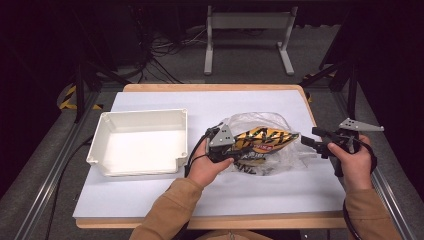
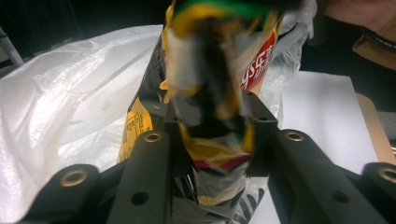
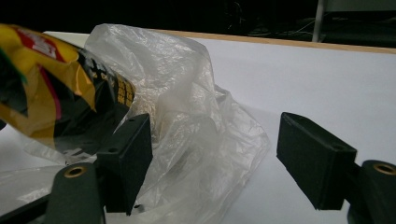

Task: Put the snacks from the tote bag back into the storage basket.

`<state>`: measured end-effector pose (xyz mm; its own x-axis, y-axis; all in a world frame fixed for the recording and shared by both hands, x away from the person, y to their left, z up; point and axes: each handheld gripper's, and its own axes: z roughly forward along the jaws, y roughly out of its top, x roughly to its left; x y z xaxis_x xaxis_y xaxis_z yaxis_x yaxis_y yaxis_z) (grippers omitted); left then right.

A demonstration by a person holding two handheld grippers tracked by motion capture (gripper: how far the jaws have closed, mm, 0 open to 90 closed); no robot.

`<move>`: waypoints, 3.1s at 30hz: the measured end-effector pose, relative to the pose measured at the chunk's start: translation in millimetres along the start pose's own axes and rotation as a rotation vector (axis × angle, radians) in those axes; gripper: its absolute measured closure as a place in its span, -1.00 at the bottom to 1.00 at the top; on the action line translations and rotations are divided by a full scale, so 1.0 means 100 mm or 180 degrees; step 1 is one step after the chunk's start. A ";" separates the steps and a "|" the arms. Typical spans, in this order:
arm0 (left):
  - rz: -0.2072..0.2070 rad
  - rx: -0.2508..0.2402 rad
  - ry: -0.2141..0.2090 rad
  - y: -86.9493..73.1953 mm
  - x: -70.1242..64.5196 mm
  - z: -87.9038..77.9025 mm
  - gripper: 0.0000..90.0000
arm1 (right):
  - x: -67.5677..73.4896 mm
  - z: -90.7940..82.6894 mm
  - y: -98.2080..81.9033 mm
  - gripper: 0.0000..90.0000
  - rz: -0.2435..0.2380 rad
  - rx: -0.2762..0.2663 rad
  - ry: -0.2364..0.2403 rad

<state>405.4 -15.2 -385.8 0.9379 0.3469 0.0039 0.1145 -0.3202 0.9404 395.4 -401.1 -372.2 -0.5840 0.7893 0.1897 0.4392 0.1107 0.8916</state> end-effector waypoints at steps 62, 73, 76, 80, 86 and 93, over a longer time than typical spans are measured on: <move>-0.0290 -0.0553 -0.0597 0.89 0.18 -0.41 0.72 | 0.06 0.20 -0.09 -0.41 -0.0086 0.0261 0.0047; -0.0311 -0.0437 -0.0677 1.00 0.21 -0.45 0.75 | 0.06 0.19 -0.08 -0.41 -0.0070 0.0244 0.0061; -0.0331 -0.0433 -0.0703 1.03 0.21 -0.47 0.75 | 0.05 0.19 -0.08 -0.41 -0.0077 0.0238 0.0062; -0.0340 -0.0414 -0.0746 1.06 0.22 -0.49 0.75 | 0.05 0.19 -0.08 -0.41 -0.0074 0.0239 0.0066; -0.0318 -0.0399 -0.0754 1.11 0.24 -0.57 0.75 | 0.05 0.19 -0.08 -0.41 -0.0070 0.0235 0.0060; -0.0291 -0.0363 -0.0691 1.11 0.28 -0.72 0.75 | 0.05 0.18 -0.06 -0.41 -0.0070 0.0215 0.0063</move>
<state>420.5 21.9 -257.1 0.9750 0.1687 -0.1443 0.1759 -0.1906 0.9658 402.0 -386.4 -384.3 -0.6071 0.7742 0.1791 0.4709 0.1689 0.8659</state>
